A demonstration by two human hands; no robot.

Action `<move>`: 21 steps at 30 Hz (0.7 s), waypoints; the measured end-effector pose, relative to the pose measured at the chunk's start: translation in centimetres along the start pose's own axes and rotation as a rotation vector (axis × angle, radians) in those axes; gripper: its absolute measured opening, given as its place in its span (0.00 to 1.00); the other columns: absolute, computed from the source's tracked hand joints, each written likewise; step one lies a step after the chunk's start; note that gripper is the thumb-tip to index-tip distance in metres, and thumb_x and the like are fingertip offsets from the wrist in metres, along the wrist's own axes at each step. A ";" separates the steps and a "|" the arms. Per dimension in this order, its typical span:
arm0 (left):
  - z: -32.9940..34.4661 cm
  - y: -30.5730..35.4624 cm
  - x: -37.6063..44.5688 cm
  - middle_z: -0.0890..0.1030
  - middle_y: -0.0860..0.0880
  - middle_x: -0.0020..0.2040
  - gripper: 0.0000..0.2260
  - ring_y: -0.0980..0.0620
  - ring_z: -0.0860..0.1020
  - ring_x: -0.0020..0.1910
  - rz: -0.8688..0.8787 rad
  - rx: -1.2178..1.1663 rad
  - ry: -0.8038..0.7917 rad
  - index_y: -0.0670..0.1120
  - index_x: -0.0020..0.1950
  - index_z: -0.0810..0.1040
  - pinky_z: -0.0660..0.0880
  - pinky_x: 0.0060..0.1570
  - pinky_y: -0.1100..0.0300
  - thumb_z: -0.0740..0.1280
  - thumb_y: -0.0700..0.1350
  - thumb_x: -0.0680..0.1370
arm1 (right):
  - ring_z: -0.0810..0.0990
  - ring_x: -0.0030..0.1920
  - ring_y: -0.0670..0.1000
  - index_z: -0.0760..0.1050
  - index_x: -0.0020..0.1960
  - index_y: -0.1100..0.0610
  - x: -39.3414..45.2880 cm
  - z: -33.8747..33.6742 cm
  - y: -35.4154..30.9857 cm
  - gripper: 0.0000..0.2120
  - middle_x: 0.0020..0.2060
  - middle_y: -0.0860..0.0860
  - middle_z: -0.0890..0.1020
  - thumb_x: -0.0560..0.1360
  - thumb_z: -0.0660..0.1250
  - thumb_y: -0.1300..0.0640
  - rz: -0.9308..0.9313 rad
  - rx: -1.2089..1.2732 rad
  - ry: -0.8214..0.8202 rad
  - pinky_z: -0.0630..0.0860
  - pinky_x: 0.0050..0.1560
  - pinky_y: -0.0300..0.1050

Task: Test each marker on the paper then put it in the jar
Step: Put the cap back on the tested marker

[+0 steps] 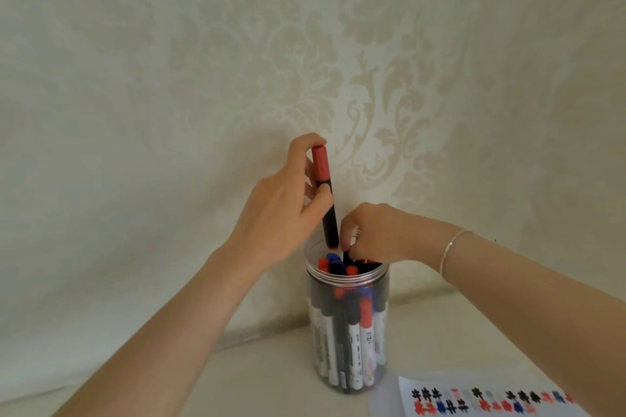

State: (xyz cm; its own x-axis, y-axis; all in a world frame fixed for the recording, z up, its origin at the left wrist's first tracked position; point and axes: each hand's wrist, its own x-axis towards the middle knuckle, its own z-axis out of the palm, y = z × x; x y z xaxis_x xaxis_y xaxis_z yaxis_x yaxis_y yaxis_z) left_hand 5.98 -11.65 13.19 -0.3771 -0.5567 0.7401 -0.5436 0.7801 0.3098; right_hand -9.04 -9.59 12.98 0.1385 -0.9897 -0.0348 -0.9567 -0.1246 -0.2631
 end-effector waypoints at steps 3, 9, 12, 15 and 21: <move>0.5 -0.4 0.0 0.73 0.59 0.42 0.20 0.58 0.78 0.36 -0.011 -0.123 0.046 0.62 0.62 0.57 0.79 0.38 0.57 0.61 0.45 0.77 | 0.81 0.45 0.58 0.79 0.50 0.60 0.4 0.3 0.4 0.09 0.46 0.58 0.82 0.73 0.63 0.65 -0.009 -0.026 0.091 0.80 0.46 0.48; 1.9 -0.6 -0.5 0.75 0.56 0.44 0.22 0.53 0.79 0.34 0.007 -0.168 -0.071 0.61 0.64 0.56 0.78 0.38 0.52 0.61 0.41 0.79 | 0.73 0.34 0.54 0.65 0.35 0.58 0.8 0.3 0.5 0.10 0.31 0.52 0.69 0.73 0.63 0.65 -0.014 -0.145 0.125 0.70 0.33 0.42; 1.9 -0.9 -0.3 0.75 0.58 0.46 0.21 0.57 0.79 0.37 0.020 -0.164 -0.096 0.61 0.65 0.56 0.78 0.41 0.57 0.60 0.42 0.80 | 0.71 0.30 0.51 0.63 0.33 0.56 1.1 0.5 0.8 0.14 0.30 0.52 0.70 0.73 0.63 0.65 -0.004 -0.108 0.127 0.67 0.28 0.39; 2.1 -0.9 -0.5 0.77 0.51 0.42 0.22 0.51 0.79 0.35 0.017 -0.175 -0.076 0.61 0.66 0.55 0.77 0.38 0.50 0.60 0.41 0.80 | 0.76 0.35 0.55 0.74 0.38 0.61 1.1 0.5 1.1 0.05 0.32 0.55 0.75 0.73 0.63 0.64 0.015 -0.040 0.103 0.73 0.34 0.43; 1.5 -0.9 -0.7 0.78 0.45 0.38 0.20 0.46 0.78 0.34 0.027 -0.126 -0.093 0.61 0.65 0.55 0.75 0.35 0.44 0.59 0.43 0.79 | 0.75 0.37 0.54 0.77 0.48 0.60 1.0 0.4 0.4 0.05 0.34 0.53 0.75 0.75 0.64 0.59 0.048 -0.136 0.008 0.74 0.38 0.44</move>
State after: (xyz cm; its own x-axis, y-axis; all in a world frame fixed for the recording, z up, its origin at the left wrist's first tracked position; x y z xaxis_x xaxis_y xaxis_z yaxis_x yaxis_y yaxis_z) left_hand 5.62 -12.42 11.50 -0.4612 -0.5545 0.6927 -0.4364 0.8215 0.3670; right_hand -9.20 -10.64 12.44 0.0900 -0.9953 -0.0363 -0.9881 -0.0847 -0.1286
